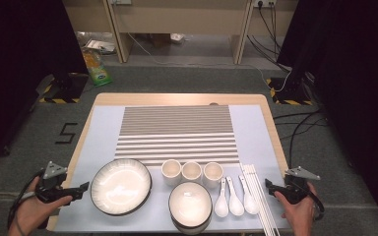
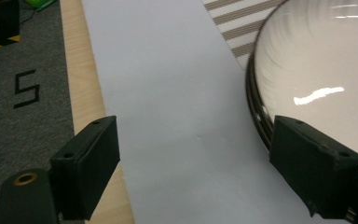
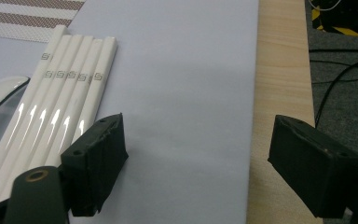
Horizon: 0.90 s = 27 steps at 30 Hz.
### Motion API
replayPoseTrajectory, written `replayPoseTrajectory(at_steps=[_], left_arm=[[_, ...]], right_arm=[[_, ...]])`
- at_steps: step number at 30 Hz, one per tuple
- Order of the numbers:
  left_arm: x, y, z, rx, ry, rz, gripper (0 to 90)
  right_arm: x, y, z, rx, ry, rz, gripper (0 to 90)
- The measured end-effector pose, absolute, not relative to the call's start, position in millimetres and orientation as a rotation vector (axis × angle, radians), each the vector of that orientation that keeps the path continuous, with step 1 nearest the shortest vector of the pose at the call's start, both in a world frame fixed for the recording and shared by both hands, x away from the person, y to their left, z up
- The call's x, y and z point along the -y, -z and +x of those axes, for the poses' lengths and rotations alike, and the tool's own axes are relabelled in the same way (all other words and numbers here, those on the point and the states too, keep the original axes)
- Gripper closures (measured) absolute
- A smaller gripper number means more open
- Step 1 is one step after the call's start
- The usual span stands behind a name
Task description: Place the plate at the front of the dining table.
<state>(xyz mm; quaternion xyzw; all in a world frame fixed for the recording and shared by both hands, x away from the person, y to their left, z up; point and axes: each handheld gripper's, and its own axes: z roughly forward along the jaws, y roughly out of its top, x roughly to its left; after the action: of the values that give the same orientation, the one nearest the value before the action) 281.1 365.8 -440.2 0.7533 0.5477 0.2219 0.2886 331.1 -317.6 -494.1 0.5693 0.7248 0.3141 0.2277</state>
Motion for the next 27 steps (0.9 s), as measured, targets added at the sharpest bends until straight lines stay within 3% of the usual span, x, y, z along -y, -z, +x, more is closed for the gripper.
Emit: replayPoseTrajectory(at_steps=[11, 27], left_arm=[[-348.6, 434.6, 251.0, -1.37, -0.545, 2.065, 15.7], [-335.4, 440.7, 249.2, -1.34, -0.516, 2.115, 15.8]], right_arm=[[316.8, 494.0, 330.9, -1.996, -0.858, 1.563, 19.2], [316.6, 493.9, 330.9, -1.997, -0.857, 1.56, 19.2]])
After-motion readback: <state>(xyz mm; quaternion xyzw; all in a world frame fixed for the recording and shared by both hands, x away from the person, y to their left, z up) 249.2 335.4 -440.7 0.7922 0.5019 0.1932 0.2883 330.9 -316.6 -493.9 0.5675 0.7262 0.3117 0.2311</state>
